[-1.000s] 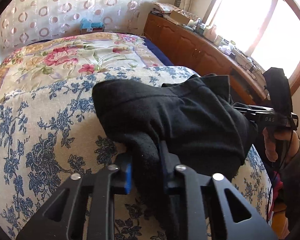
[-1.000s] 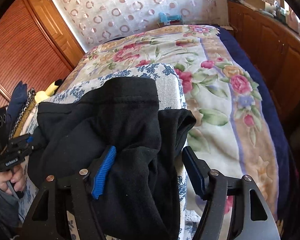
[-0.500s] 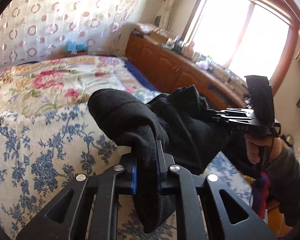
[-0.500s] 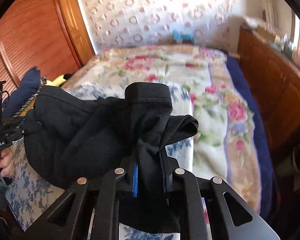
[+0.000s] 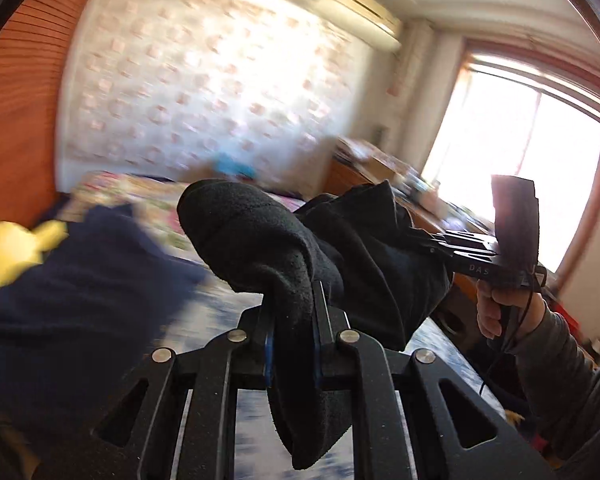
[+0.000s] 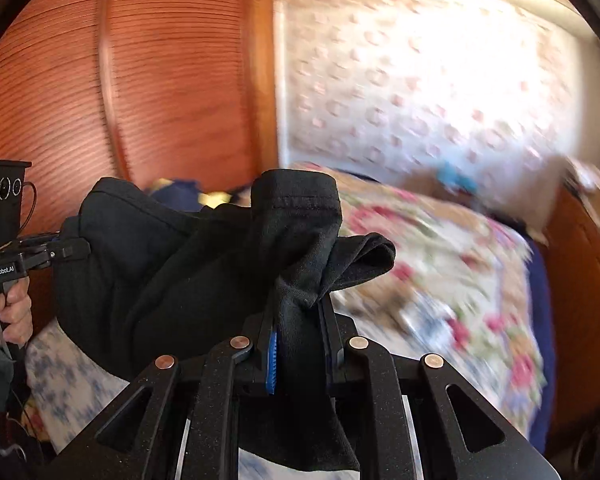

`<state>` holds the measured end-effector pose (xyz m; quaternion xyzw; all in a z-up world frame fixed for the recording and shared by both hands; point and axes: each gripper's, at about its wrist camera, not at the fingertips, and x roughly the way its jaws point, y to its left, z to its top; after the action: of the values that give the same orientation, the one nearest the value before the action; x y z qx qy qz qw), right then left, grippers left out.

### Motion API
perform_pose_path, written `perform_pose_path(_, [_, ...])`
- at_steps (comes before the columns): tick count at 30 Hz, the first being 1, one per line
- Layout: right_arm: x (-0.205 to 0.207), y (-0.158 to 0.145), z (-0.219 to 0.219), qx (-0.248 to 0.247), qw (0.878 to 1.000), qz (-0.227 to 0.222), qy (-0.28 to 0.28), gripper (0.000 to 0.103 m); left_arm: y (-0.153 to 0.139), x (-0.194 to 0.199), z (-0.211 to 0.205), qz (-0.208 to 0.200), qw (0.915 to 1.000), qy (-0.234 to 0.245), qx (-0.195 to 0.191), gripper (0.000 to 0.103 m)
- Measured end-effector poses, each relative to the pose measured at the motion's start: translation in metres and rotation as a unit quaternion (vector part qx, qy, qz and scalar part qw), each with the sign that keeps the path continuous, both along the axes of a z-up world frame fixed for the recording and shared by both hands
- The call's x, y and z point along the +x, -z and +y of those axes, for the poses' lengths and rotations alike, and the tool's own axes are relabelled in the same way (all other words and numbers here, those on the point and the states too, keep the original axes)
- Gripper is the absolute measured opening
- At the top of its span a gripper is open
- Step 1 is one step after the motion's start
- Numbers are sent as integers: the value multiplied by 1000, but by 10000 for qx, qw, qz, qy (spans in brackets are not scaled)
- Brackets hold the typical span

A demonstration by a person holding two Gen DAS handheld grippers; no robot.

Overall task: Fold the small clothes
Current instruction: 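Carry the folded shirt with both grippers toward the clothes stack by the wardrobe, then lower the shirt onto the clothes stack and open both grippers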

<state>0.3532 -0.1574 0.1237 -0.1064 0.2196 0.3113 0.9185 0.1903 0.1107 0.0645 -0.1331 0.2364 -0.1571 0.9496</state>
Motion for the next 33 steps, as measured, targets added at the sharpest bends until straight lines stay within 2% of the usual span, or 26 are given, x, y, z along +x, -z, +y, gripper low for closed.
perform_pose_path(4, [25, -11, 81, 3, 9981, -137, -601, 16, -9, -22, 63, -63, 9975, -703, 68, 15])
perform_pose_path(8, [60, -5, 162, -93, 9941, 22, -1079, 16, 0, -32, 113, 73, 9910, -1331, 127, 15])
perform_pose_path(12, [94, 12, 225, -290, 9908, 142, -1318, 16, 28, -33, 147, 365, 9835, -1762, 156, 15])
perform_pose_path(16, [129, 43, 252, -531, 9903, 311, -1247, 17, 71, -15, 162, 894, 9784, -1854, 169, 15])
perform_pose_path(17, [139, 46, 258, -513, 9908, 377, -1190, 20, 78, -14, 163, 964, 9774, -1871, 186, 15])
perform_pose_path(19, [152, 47, 260, -421, 9922, 506, -1060, 33, 82, -16, 161, 977, 9773, -1865, 242, 16])
perform_pose_path(20, [155, 47, 259, -376, 9934, 518, -953, 45, 81, -17, 159, 943, 9772, -1878, 293, 17])
perform_pose_path(21, [158, 36, 269, -337, 9946, 483, -855, 48, 78, -19, 155, 914, 9772, -1882, 352, 19])
perform_pose_path(22, [157, 33, 267, -290, 9955, 446, -778, 49, 73, -22, 150, 883, 9770, -1891, 431, 23])
perform_pose_path(25, [138, 23, 267, -269, 9973, 323, -605, 49, 65, -31, 154, 724, 9765, -1928, 632, 45])
perform_pose_path(27, [114, 20, 259, -164, 9980, 229, -568, 50, 62, -38, 151, 629, 9766, -1909, 761, 47])
perform_pose_path(28, [92, 23, 251, -116, 9981, 207, -563, 50, 57, -41, 149, 585, 9766, -1908, 805, 57])
perform_pose_path(29, [83, 21, 247, -77, 9984, 170, -542, 51, 55, -44, 148, 520, 9769, -1901, 820, 73])
perform_pose_path(30, [74, 23, 243, -56, 9986, 131, -512, 51, 51, -48, 144, 425, 9773, -1896, 850, 79])
perform_pose_path(33, [40, 23, 218, 96, 9988, 76, -483, 54, 33, -67, 131, -73, 9784, -1877, 859, 82])
